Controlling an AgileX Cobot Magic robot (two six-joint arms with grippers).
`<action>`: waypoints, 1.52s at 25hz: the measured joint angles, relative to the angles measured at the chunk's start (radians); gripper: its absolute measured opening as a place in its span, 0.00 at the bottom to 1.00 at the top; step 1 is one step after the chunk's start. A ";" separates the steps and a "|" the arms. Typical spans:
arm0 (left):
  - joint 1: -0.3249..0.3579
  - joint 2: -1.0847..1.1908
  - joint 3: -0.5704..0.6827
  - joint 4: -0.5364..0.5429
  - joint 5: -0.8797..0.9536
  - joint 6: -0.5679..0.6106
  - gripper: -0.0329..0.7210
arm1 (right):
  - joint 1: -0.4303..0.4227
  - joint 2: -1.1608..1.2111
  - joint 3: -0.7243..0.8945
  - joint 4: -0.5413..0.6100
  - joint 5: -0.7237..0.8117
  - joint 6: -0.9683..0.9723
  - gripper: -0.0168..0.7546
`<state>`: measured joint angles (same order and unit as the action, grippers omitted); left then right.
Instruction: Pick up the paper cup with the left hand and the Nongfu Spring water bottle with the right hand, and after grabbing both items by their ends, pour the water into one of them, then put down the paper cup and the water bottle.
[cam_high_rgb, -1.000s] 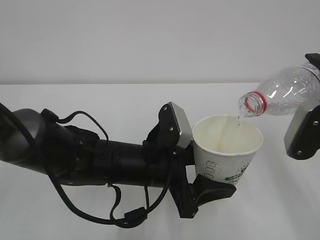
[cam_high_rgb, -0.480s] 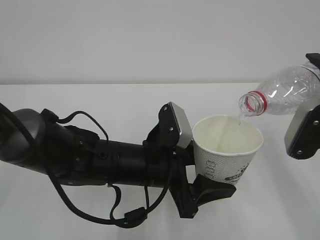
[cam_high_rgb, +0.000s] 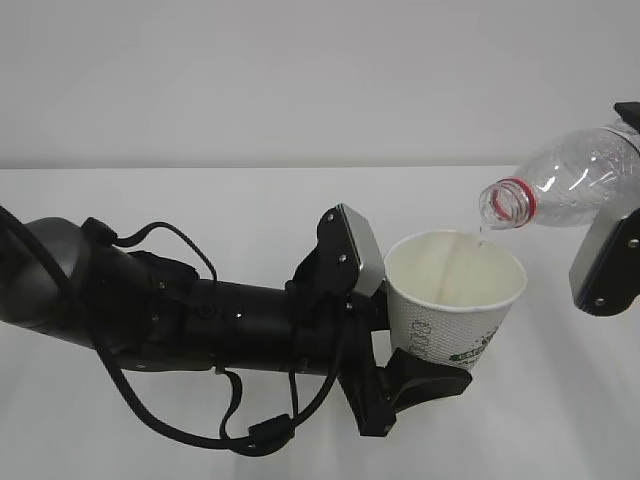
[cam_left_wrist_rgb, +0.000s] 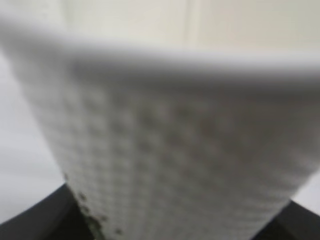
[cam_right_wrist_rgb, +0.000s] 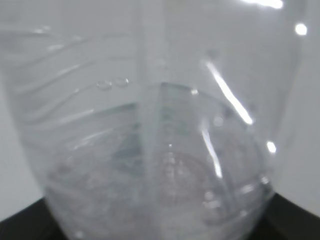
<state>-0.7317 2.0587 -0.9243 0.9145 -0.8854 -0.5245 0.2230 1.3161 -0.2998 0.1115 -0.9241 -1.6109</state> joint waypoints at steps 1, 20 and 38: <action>0.000 0.000 0.000 0.000 0.000 0.000 0.73 | 0.000 0.000 0.000 0.000 0.000 0.000 0.66; 0.000 0.000 0.000 0.000 0.000 0.000 0.73 | 0.000 0.000 0.000 0.000 -0.004 -0.010 0.66; 0.000 0.000 0.000 0.000 0.000 0.000 0.72 | 0.000 0.000 0.000 0.000 -0.004 -0.021 0.66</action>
<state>-0.7317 2.0587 -0.9243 0.9145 -0.8854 -0.5245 0.2230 1.3161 -0.2998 0.1115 -0.9283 -1.6320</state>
